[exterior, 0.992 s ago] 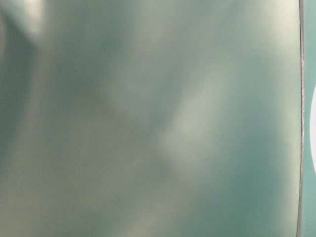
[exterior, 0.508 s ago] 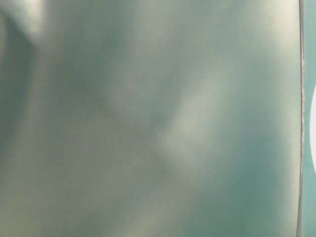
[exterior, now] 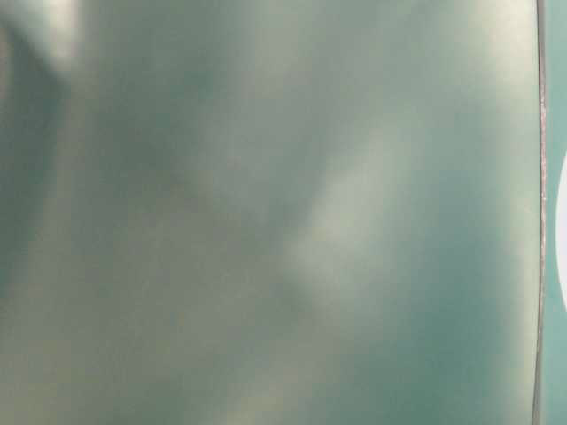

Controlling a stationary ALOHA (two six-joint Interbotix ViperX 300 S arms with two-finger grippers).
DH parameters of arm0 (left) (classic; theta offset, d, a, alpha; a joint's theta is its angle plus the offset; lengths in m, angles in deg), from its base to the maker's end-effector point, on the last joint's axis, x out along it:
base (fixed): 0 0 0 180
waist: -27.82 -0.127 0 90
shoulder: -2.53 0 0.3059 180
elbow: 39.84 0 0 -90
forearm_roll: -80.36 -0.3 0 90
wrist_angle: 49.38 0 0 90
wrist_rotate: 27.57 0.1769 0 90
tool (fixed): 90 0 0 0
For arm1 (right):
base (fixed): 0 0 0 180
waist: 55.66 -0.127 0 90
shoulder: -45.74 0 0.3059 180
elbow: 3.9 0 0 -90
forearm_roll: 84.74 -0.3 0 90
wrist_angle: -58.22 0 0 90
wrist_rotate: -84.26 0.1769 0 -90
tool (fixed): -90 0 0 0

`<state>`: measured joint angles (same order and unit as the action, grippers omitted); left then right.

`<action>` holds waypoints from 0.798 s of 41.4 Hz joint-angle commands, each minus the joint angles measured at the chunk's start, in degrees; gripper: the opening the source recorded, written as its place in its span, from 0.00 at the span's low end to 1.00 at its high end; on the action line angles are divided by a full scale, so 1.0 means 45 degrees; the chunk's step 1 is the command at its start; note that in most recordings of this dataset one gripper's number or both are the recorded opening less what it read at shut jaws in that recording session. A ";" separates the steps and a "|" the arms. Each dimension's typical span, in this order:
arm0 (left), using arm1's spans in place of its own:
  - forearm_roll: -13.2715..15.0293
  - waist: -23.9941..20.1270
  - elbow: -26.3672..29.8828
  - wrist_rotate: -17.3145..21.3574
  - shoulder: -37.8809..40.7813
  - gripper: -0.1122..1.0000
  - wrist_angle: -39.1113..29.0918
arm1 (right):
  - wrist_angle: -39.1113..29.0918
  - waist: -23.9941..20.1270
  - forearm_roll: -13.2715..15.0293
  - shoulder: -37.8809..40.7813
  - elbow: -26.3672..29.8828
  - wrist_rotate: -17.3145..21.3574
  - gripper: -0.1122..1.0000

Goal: Scoop the yellow hexagonal prism block from the bowl with a spoon using the right arm.

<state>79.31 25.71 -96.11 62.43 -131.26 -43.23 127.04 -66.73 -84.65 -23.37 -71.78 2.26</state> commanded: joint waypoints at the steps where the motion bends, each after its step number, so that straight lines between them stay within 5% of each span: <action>1: 0.0000 -0.0020 0.0234 0.0000 0.0117 0.11 0.0078 | 0.0156 -0.0020 -0.0039 -0.0371 0.0000 -0.0020 0.31; 16: 0.0000 0.0000 0.0254 0.0000 0.0020 0.11 -0.0195 | -0.1758 0.0098 -0.0332 -0.3359 0.0137 -0.0020 0.31; 33: 0.0000 0.0000 0.0234 0.0020 0.0156 0.11 0.0117 | -1.0332 0.1523 -0.0352 -0.7891 0.2773 -0.0020 0.31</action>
<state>79.31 25.79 -96.11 62.51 -131.26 -43.67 86.43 -60.85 -86.15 -56.50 -62.55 2.26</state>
